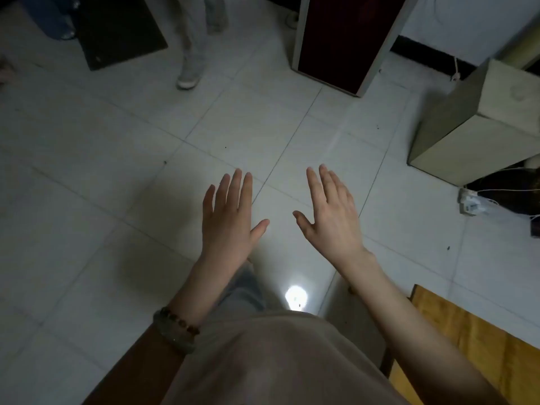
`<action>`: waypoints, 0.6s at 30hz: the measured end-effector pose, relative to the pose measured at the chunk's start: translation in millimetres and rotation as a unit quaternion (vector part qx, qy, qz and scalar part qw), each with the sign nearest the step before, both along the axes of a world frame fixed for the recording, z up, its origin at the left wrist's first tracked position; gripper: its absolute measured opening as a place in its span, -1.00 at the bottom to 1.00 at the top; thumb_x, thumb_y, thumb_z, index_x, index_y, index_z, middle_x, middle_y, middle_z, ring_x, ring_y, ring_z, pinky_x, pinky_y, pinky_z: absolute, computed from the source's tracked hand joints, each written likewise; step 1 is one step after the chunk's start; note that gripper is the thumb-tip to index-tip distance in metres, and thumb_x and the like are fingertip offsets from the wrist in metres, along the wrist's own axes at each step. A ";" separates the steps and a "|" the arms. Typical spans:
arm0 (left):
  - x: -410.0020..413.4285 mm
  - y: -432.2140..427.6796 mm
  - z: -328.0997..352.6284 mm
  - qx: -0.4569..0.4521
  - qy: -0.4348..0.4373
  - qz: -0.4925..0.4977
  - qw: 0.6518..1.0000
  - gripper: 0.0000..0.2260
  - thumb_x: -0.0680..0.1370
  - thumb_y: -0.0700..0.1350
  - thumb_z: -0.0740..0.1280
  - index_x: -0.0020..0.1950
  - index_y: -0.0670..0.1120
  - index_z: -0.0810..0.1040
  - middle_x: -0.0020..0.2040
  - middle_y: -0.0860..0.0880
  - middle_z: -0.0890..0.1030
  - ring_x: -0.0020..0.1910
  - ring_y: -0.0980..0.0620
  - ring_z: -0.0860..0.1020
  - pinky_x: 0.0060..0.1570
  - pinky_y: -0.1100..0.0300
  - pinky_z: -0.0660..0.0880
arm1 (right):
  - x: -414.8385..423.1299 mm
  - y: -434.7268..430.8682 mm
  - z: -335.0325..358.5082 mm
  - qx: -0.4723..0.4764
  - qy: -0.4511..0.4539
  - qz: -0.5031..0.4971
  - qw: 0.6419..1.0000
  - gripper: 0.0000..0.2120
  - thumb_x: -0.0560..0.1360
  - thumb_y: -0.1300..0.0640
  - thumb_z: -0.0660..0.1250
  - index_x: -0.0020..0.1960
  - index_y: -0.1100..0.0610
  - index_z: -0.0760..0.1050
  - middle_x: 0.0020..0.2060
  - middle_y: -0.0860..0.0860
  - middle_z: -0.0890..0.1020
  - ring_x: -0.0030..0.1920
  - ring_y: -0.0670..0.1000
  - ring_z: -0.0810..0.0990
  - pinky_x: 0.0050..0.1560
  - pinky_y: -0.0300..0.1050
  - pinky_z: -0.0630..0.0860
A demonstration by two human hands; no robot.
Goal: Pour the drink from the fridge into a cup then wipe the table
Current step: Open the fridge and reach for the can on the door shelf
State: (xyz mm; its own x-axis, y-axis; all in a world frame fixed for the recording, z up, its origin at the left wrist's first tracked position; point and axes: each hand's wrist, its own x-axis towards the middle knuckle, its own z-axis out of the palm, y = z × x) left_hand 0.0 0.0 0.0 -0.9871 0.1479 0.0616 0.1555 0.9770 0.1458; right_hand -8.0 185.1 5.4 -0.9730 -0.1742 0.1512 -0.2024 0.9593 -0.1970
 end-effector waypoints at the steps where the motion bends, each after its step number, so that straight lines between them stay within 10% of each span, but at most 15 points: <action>1: -12.2 -6.7 1.3 0.003 -0.005 0.000 1.000 -0.25 0.42 0.14 0.40 0.48 -0.18 0.22 0.47 -0.19 0.27 0.45 -0.20 0.25 0.38 -0.12 0.15 | -11.2 -5.6 -1.0 -0.010 -0.007 -0.002 1.000 -0.28 0.40 0.03 0.44 0.43 0.28 0.24 0.36 0.30 0.36 0.33 0.31 0.38 0.27 0.19 0.36; 18: -247.4 -54.6 10.3 -0.003 0.037 -0.023 0.999 -0.28 0.43 0.17 0.34 0.45 -0.20 0.26 0.44 -0.20 0.34 0.39 -0.17 0.35 0.35 -0.11 0.22 | -236.7 -56.8 4.3 -0.012 -0.035 -0.042 0.998 -0.26 0.40 0.01 0.43 0.45 0.25 0.21 0.38 0.29 0.34 0.33 0.30 0.38 0.28 0.17 0.35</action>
State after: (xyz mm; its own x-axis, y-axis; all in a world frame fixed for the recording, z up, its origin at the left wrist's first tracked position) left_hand -247.4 -54.6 10.3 -0.9719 0.1942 0.1334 0.2110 0.9692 0.1267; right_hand -244.7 128.3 9.7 -0.9924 -0.0896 0.0847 -0.1071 0.9669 -0.2317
